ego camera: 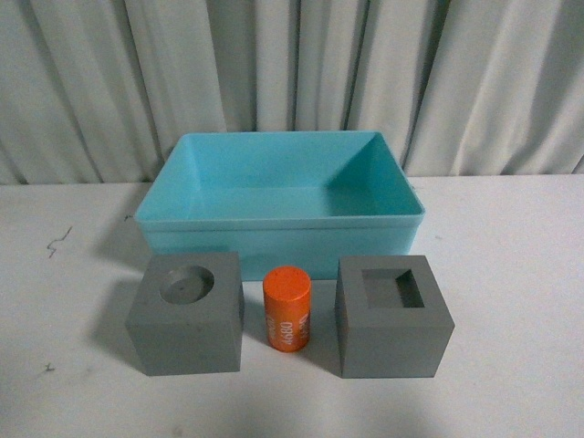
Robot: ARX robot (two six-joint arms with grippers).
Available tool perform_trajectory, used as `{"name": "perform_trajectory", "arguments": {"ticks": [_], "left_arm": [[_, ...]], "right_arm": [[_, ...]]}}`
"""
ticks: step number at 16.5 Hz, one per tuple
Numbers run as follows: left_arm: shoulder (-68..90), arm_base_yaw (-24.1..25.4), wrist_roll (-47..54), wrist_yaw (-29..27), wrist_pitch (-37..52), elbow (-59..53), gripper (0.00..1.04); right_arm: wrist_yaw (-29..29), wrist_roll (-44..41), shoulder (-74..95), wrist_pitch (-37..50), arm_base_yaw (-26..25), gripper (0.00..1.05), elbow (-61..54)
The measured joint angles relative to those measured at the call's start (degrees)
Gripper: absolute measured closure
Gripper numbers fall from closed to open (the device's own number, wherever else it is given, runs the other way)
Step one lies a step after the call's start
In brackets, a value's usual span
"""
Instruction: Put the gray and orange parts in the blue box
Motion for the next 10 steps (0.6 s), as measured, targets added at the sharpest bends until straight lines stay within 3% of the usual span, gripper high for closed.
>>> {"name": "perform_trajectory", "arguments": {"ticks": [10], "left_arm": [[0.0,0.0,0.0,0.0,0.0,0.0,0.07]], "right_arm": [[0.0,0.0,0.0,0.0,0.0,0.06,0.0]]}}
